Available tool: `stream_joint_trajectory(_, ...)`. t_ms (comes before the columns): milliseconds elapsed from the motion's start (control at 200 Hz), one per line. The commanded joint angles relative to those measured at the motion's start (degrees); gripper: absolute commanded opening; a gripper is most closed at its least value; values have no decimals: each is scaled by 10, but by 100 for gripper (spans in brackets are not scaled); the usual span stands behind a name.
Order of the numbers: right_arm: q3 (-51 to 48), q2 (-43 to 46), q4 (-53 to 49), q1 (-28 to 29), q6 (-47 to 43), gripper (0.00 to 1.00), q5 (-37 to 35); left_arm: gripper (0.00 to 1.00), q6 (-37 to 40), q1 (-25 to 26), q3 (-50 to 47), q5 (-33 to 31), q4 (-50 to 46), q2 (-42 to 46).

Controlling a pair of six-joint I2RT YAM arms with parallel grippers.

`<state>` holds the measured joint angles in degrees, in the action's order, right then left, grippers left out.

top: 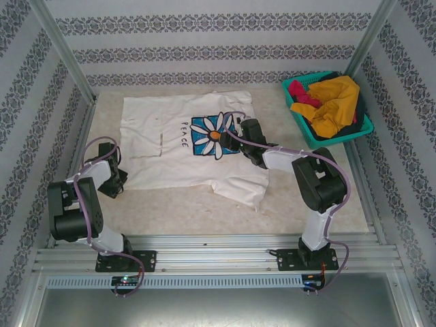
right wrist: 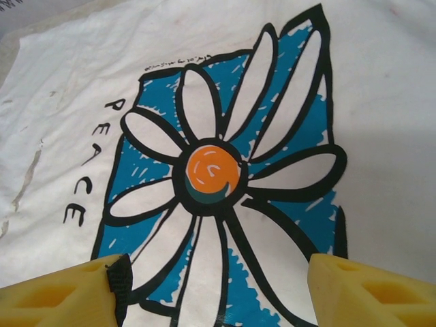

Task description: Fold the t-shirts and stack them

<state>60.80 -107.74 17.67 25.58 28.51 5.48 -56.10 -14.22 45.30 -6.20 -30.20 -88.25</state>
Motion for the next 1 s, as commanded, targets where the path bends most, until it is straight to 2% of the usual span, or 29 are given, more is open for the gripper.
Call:
stream_joint_trajectory(0, -16, 10, 13, -8, -1, 69, 7, 38, -10, -11, 6, -10, 2, -9)
stream_joint_trajectory(210, -48, 49, 14, -8, 4, 69, -3, 16, -5, -13, 8, 1, 7, -20)
stream_joint_trajectory(375, -114, 131, -13, -8, 13, 68, -53, 2, 5, -13, 1, 6, 8, 0)
stream_joint_trajectory(555, -207, 266, -135, 1, 67, 65, -130, 0, 11, -13, -17, 17, 25, 33)
stream_joint_trajectory(724, -268, 371, -289, 12, 166, 61, -136, 0, 17, -13, -27, 20, 36, 54)
stream_joint_trajectory(844, -312, 423, -311, 15, 226, 57, -114, 0, 26, -13, -29, 23, 45, 54)
stream_joint_trajectory(994, -343, 442, -312, 24, 294, 51, -70, 0, 37, -13, -32, 30, 57, 50)
